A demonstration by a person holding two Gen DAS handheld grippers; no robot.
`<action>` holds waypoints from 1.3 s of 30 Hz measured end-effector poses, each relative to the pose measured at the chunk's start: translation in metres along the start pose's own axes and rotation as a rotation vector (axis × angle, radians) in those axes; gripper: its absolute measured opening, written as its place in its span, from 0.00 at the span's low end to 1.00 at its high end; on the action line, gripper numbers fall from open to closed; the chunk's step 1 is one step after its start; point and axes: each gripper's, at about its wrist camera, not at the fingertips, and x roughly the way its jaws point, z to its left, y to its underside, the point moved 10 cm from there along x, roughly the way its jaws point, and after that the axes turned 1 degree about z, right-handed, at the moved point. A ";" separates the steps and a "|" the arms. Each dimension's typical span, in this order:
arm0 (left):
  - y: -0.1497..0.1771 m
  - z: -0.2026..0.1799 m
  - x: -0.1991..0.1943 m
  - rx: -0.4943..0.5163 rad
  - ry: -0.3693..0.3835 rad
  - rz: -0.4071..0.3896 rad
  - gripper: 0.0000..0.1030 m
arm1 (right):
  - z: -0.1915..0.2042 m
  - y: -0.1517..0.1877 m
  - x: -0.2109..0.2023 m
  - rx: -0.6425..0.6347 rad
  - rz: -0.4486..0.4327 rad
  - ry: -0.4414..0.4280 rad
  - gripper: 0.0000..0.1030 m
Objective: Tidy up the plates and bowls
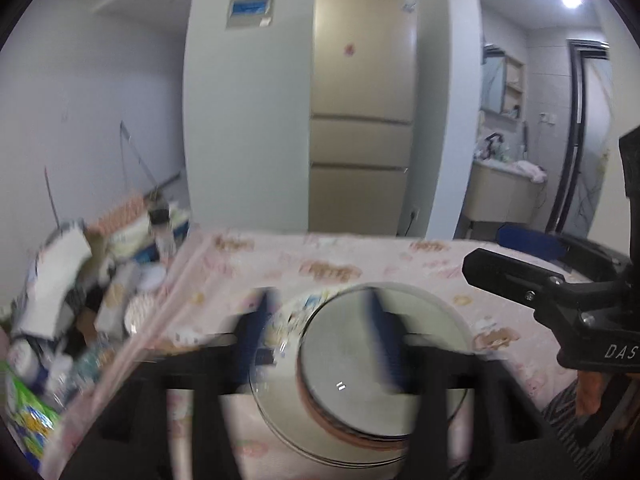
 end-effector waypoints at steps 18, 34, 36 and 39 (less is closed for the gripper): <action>-0.050 -0.118 -0.157 0.126 0.191 -0.276 1.00 | -0.006 -0.030 -0.231 -0.112 -0.293 0.258 1.00; -0.006 -0.131 -0.144 0.150 0.182 -0.286 1.00 | -0.056 0.043 -0.244 0.015 -0.297 0.372 1.00; 0.008 -0.128 -0.130 0.151 0.187 -0.251 1.00 | -0.058 0.054 -0.233 0.020 -0.268 0.368 1.00; 0.024 -0.126 -0.114 0.163 0.173 -0.242 1.00 | -0.058 0.071 -0.216 0.011 -0.234 0.364 1.00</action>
